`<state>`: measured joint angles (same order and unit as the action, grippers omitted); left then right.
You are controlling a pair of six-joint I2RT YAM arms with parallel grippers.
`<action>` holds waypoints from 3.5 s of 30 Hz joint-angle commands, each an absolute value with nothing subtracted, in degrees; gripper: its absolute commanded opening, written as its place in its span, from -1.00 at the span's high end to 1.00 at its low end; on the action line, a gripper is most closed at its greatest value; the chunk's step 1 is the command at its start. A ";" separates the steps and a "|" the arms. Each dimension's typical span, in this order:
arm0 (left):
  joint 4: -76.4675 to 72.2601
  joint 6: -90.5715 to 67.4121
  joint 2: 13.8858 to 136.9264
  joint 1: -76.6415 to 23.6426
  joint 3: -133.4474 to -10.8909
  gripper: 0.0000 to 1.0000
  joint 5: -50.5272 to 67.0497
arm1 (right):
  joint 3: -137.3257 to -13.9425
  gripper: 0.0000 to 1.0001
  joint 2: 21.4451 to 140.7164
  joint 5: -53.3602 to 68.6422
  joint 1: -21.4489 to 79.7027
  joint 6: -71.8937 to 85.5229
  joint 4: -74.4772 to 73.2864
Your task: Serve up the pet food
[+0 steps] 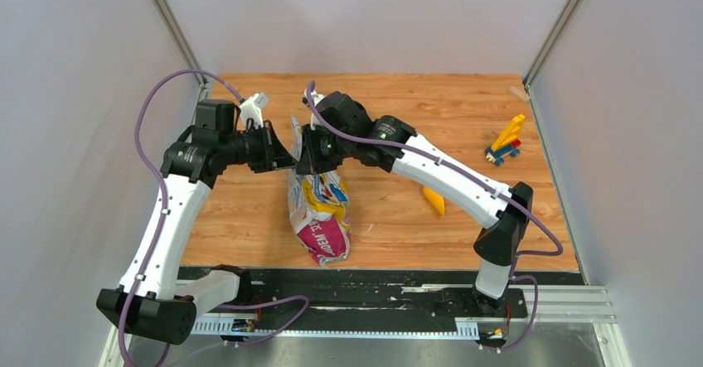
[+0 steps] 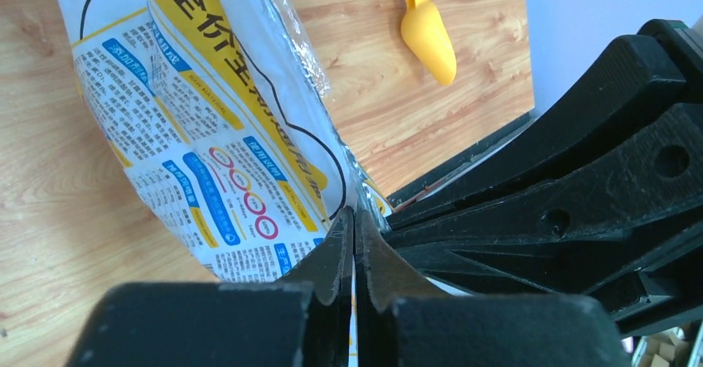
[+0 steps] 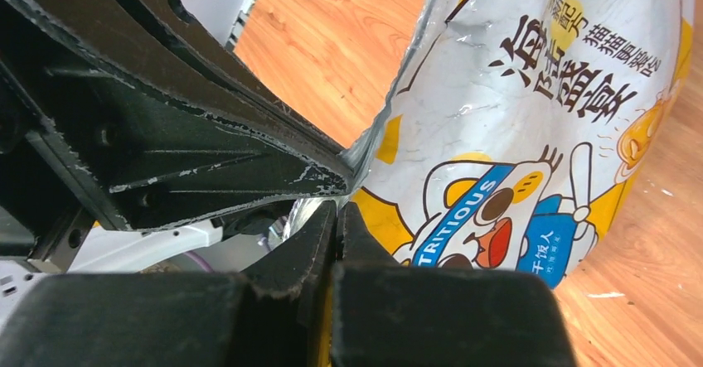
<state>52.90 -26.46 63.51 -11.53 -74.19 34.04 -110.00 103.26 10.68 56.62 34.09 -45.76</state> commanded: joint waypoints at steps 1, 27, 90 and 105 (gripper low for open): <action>53.33 -24.05 63.23 -12.10 -74.74 1.00 35.35 | -114.69 1.00 104.82 4.06 58.47 31.64 -49.68; 65.75 -14.90 63.85 -12.13 -85.52 1.00 19.80 | -122.96 0.85 103.45 -23.79 61.10 25.20 -57.74; 61.75 -15.82 76.62 -8.06 -105.37 1.00 0.46 | -112.15 1.00 102.13 -20.15 52.59 19.03 -35.79; 61.64 -13.18 83.65 -1.80 -122.85 1.00 4.10 | -113.23 1.00 111.04 2.11 45.09 28.71 -28.71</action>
<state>74.19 -14.63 86.30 -2.57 -113.25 2.76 -111.48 110.06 -6.39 47.33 26.55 -31.77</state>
